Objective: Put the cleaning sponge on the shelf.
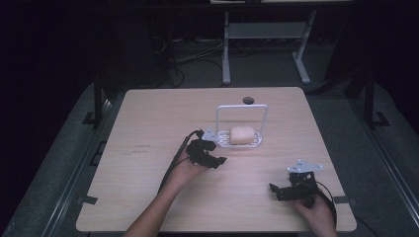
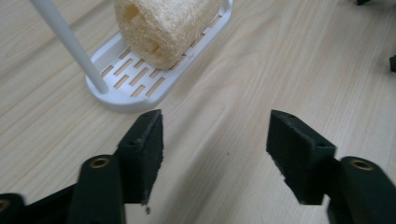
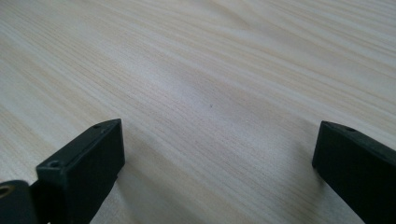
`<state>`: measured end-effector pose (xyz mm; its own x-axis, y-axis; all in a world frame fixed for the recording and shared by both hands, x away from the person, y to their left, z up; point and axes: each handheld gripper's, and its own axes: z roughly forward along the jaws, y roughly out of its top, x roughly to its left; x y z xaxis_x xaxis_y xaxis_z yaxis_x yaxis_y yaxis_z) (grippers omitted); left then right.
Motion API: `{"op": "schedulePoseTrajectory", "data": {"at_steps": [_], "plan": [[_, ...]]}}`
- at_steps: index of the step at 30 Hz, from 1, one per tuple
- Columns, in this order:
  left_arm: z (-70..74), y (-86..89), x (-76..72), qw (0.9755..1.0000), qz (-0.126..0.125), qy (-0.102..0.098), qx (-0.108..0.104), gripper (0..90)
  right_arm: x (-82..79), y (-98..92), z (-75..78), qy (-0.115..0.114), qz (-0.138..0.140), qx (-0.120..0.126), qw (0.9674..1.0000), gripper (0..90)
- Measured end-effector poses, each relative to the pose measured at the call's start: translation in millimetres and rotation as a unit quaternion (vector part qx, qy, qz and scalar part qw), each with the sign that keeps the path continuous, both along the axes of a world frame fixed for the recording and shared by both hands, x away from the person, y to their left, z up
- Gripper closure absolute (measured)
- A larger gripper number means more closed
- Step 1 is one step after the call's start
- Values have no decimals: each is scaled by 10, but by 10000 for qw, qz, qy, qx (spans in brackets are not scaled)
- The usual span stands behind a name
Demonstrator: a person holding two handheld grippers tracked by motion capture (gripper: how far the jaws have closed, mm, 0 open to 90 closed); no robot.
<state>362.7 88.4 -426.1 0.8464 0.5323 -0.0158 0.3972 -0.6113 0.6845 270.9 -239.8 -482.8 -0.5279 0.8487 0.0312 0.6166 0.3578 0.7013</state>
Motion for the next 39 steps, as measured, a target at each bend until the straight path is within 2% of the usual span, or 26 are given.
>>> {"op": "schedulePoseTrajectory", "data": {"at_steps": [4,15,23,32,39], "plan": [[7,96,-53,10000,32,-65,13,260,2,-1,-1,-7,9,0,10000,20],[-16,418,-176,9995,255,-168,9,235,2,0,0,-2,12,6,10000,21],[-70,633,-338,9990,381,-226,65,182,2,0,-1,-8,9,0,10000,21],[-154,908,-576,9979,537,-358,48,167,2,0,-1,-7,9,0,10000,21],[-167,1079,-699,9972,641,-396,30,166,2,0,-2,-7,8,0,10000,21]]}}
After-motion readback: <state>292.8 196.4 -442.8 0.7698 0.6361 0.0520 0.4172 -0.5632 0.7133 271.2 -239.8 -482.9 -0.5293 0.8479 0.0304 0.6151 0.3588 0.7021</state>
